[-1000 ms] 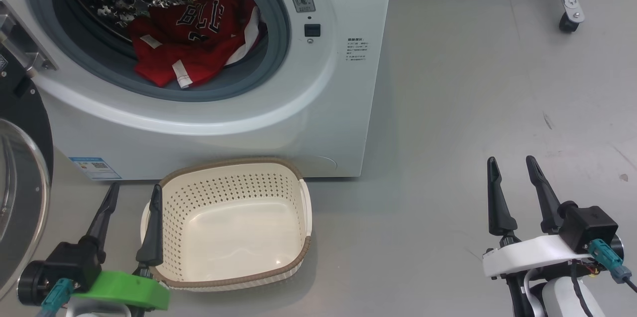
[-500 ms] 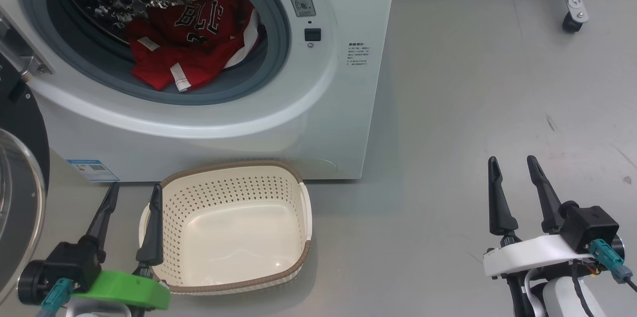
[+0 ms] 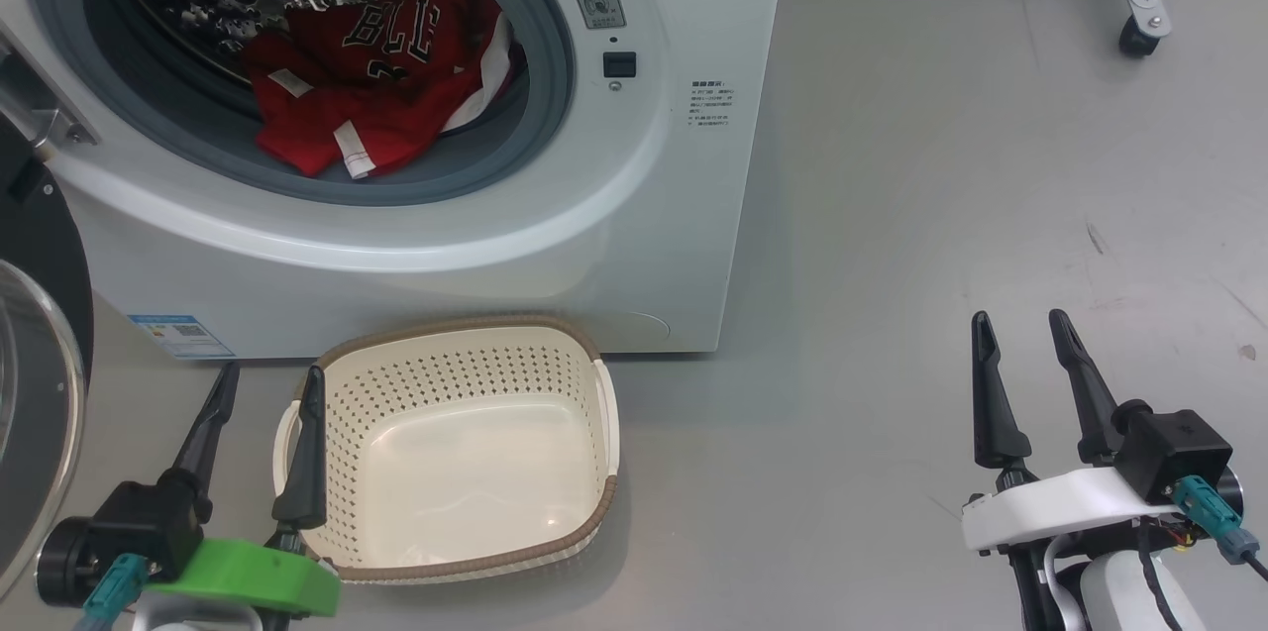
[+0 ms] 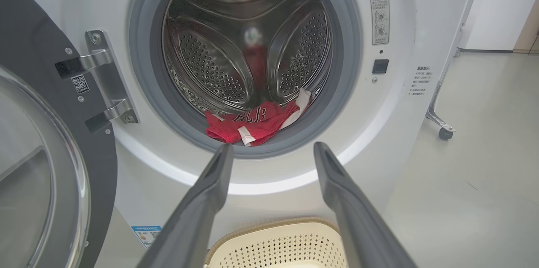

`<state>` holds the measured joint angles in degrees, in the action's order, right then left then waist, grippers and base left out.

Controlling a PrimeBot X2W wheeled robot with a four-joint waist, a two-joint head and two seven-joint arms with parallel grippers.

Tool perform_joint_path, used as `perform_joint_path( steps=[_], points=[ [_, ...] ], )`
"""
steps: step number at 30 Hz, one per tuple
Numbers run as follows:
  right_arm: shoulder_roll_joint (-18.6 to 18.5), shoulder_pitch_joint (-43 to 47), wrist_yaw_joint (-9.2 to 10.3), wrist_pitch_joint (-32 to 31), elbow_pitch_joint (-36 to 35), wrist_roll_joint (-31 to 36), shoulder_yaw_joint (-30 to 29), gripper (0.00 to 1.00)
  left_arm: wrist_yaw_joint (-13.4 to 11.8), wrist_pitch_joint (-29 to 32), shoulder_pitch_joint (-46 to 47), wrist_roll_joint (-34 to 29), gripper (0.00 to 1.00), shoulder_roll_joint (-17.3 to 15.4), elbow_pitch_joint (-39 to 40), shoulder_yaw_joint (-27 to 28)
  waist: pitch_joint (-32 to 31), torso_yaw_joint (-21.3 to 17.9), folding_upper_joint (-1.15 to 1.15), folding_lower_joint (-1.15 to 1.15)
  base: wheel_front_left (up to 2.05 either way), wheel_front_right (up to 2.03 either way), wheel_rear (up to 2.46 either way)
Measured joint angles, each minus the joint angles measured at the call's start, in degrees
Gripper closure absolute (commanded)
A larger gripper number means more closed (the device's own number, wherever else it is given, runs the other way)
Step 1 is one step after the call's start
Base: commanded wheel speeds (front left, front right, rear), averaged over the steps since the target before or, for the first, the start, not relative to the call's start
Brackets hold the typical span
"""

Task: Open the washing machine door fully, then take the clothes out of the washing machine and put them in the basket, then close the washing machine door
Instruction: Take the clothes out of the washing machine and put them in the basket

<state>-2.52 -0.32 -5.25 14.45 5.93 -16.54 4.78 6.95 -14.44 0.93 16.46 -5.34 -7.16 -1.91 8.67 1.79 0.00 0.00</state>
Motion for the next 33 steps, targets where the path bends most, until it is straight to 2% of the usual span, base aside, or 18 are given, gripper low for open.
perform_joint_path(
  steps=[16,27,33],
  points=[
    [0.0,0.0,-0.18,0.0,-0.5,0.0,1.2,0.0,0.0,0.0,0.0,0.0,0.0,-0.2,0.4,0.8,1.2,-0.4,0.0,0.0,0.0,0.0,0.0],
    [0.0,-0.1,0.11,0.0,-2.0,0.0,3.2,0.0,0.0,0.3,0.7,0.0,0.0,-3.9,0.3,0.4,6.1,-2.4,0.0,0.0,0.0,0.0,0.0],
    [0.0,-0.9,0.44,0.0,-2.9,-0.1,4.7,0.0,0.0,3.2,7.0,2.0,0.0,-5.3,0.3,0.9,10.0,-4.1,0.0,0.0,0.0,0.0,0.0]
  ],
)
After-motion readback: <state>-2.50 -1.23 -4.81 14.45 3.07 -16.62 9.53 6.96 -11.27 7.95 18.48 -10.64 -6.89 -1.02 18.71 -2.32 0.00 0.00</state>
